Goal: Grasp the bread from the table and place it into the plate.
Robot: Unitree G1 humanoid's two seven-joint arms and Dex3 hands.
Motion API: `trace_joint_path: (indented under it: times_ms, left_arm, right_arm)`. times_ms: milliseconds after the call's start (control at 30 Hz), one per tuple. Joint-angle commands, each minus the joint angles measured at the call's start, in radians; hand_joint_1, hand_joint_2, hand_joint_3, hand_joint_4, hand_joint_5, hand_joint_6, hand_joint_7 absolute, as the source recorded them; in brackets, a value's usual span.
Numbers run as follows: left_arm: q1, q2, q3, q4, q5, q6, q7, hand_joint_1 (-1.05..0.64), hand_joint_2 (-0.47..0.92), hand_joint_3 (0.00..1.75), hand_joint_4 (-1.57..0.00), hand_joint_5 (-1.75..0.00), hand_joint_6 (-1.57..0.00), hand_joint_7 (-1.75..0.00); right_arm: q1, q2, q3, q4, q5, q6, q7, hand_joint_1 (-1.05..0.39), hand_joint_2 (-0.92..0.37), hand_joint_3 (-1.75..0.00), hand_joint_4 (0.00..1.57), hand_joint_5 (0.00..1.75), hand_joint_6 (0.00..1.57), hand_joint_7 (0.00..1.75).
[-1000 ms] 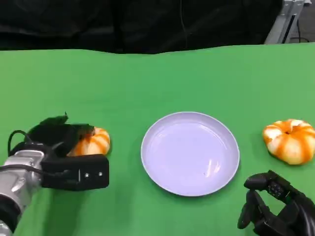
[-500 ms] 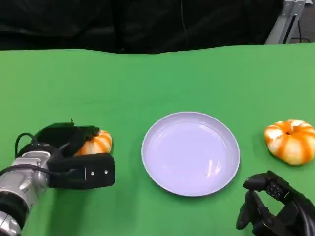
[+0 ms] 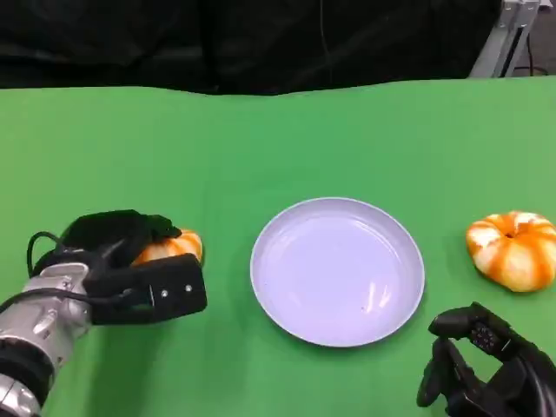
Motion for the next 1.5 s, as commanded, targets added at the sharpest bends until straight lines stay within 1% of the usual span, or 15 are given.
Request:
trace_joint_path:
  times_ms: [33, 133, 233, 333, 433, 467, 500, 567, 800, 900, 1033, 1067, 1200, 1367, 1500]
  left_arm:
    - [0.024, 0.0, 0.009, -0.044, -0.015, -0.046, 0.049, -0.17, 0.92, 0.28, -0.71, -1.71, -0.61, -1.33]
    - [0.034, 0.01, 0.018, -0.099, -0.015, -0.06, 0.061, -0.17, 0.92, 0.29, -0.68, -1.74, -0.65, -1.21]
    - [0.051, 0.021, 0.031, -0.206, -0.018, -0.062, 0.054, -0.14, 0.92, 0.28, -0.68, -1.75, -0.86, -0.75]
    - [0.073, 0.024, 0.046, -0.306, -0.023, -0.053, 0.033, -0.13, 0.92, 0.35, -0.68, -1.75, -0.78, -1.12]
    - [0.091, 0.014, 0.059, -0.427, -0.04, -0.068, 0.02, -0.13, 0.92, 0.4, -0.69, -1.75, -0.76, -1.32]
    - [0.094, 0.009, 0.059, -0.47, -0.042, -0.08, 0.018, -0.14, 0.89, 0.42, -0.67, -1.75, -0.69, -1.49]
    - [0.097, 0.006, 0.056, -0.502, -0.04, -0.088, 0.018, -0.14, 0.87, 0.44, -0.67, -1.75, -0.65, -1.58]
    - [0.101, -0.003, 0.052, -0.552, -0.035, -0.091, 0.011, -0.14, 0.83, 0.49, -0.67, -1.75, -0.6, -1.67]
    - [0.106, -0.052, 0.018, -0.648, -0.007, -0.09, -0.01, -0.13, 0.76, 0.59, -0.69, -1.75, -0.63, -1.63]
    - [0.106, -0.077, -0.001, -0.652, 0.004, -0.075, -0.026, -0.12, 0.76, 0.56, -0.68, -1.75, -0.68, -1.51]
    - [0.093, -0.125, -0.047, -0.612, 0.035, -0.057, -0.039, -0.14, 0.89, 0.3, -0.86, -1.32, -1.02, -0.72]
    - [0.088, -0.137, -0.059, -0.59, 0.04, -0.058, -0.036, -0.16, 0.91, 0.29, -0.82, -1.45, -1.02, -0.79]
    - [0.074, -0.168, -0.088, -0.5, 0.066, -0.074, -0.002, -0.16, 0.92, 0.27, -0.74, -1.66, -0.88, -1.11]
    - [0.062, -0.19, -0.099, -0.401, 0.071, -0.096, 0.018, -0.14, 0.92, 0.28, -0.7, -1.68, -0.81, -1.19]
    - [0.055, -0.2, -0.103, -0.328, 0.075, -0.121, 0.059, -0.12, 0.92, 0.31, -0.7, -1.62, -0.81, -1.13]
  right_arm:
    - [-0.001, -0.001, -0.007, -0.008, 0.014, -0.008, 0.002, -0.15, -0.55, -1.05, 0.84, 1.75, 0.82, 1.4]
    - [0.0, -0.001, -0.004, -0.009, 0.004, -0.008, -0.005, -0.16, -0.54, -1.06, 0.84, 1.75, 0.83, 1.4]
    - [-0.001, -0.001, -0.003, -0.01, 0.001, -0.005, -0.01, -0.16, -0.54, -1.06, 0.84, 1.75, 0.83, 1.4]
    - [-0.003, -0.003, -0.005, -0.006, 0.005, -0.006, -0.004, -0.16, -0.54, -1.07, 0.84, 1.75, 0.83, 1.4]
    - [-0.004, -0.005, -0.006, -0.007, 0.004, -0.004, -0.006, -0.15, -0.54, -1.07, 0.84, 1.75, 0.83, 1.4]
    - [-0.006, -0.005, -0.007, -0.005, 0.004, -0.004, -0.005, -0.16, -0.54, -1.07, 0.84, 1.75, 0.83, 1.4]
    - [-0.007, -0.005, -0.008, -0.004, 0.005, -0.004, -0.004, -0.16, -0.53, -1.07, 0.84, 1.75, 0.83, 1.4]
    - [-0.006, -0.006, -0.009, -0.005, 0.006, 0.0, -0.007, -0.15, -0.53, -1.07, 0.84, 1.75, 0.83, 1.4]
    - [-0.002, -0.001, -0.003, -0.011, -0.007, -0.006, -0.019, -0.16, -0.53, -1.08, 0.84, 1.75, 0.82, 1.41]
    - [-0.002, -0.003, -0.001, -0.011, -0.008, -0.008, -0.019, -0.16, -0.54, -1.08, 0.84, 1.75, 0.82, 1.42]
    - [-0.002, -0.001, -0.003, -0.011, -0.002, -0.007, -0.017, -0.16, -0.54, -1.07, 0.83, 1.75, 0.81, 1.43]
    - [-0.002, 0.001, -0.002, -0.011, -0.002, -0.008, -0.019, -0.16, -0.53, -1.07, 0.83, 1.75, 0.81, 1.42]
    - [-0.002, 0.002, 0.0, -0.005, -0.001, -0.018, -0.01, -0.16, -0.53, -1.08, 0.83, 1.75, 0.82, 1.42]
    - [-0.002, 0.007, 0.001, -0.001, 0.002, -0.024, -0.007, -0.16, -0.53, -1.08, 0.83, 1.75, 0.81, 1.42]
    - [-0.001, 0.014, 0.003, -0.004, 0.001, -0.02, -0.016, -0.16, -0.52, -1.08, 0.84, 1.75, 0.82, 1.41]
